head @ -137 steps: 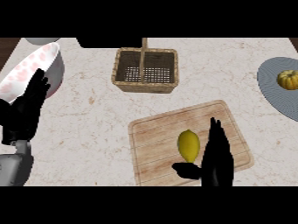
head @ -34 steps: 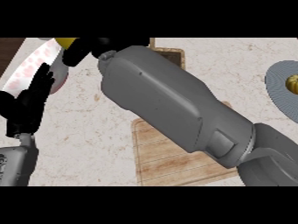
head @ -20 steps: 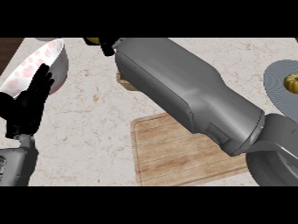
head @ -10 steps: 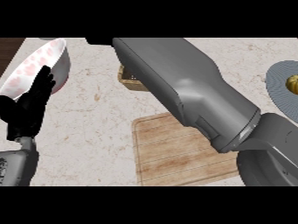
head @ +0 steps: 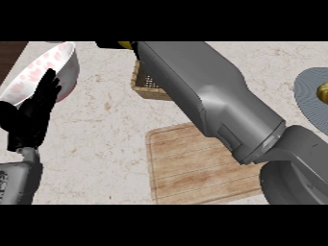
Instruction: Pick the lemon from the cutting board and place it in the basket
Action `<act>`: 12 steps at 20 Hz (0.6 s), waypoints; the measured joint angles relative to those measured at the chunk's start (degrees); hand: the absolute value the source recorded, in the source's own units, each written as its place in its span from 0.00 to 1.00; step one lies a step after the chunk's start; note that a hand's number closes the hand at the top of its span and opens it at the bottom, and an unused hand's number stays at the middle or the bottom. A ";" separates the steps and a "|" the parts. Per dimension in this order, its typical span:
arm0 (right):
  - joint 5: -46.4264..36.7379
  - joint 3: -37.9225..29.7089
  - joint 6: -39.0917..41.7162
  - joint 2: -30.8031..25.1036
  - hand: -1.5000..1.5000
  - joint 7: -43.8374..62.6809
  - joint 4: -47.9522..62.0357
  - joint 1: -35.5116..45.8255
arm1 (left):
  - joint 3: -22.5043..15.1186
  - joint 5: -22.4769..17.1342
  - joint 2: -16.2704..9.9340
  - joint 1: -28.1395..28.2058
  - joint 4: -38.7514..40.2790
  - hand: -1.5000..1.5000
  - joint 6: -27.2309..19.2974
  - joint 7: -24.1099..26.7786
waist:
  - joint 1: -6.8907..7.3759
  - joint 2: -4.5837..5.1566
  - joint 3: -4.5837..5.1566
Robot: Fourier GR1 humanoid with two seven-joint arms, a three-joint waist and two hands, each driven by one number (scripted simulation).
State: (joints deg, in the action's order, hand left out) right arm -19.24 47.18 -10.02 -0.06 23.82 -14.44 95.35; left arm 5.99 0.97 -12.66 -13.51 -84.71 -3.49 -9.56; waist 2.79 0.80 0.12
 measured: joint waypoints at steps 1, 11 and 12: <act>-0.22 -0.22 -0.20 0.02 1.00 -0.43 0.24 -0.37 | 0.02 0.15 0.24 0.08 -0.04 0.50 -0.40 -0.38 | -0.14 -0.05 -0.01; -3.28 -0.50 -1.03 0.06 1.00 -2.53 3.37 -2.10 | -0.35 0.77 1.25 -0.97 1.75 0.50 -0.75 0.61 | 0.10 0.07 -0.03; -3.59 -0.43 -0.92 0.05 1.00 -2.37 3.47 -2.29 | -0.50 0.73 1.28 -0.56 1.24 0.50 -0.60 0.32 | 0.22 0.07 -0.03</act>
State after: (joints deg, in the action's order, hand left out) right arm -22.84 46.76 -10.94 -0.01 21.45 -10.97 93.06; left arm 5.49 1.70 -11.37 -14.07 -83.47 -4.09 -9.23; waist 3.02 0.86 0.09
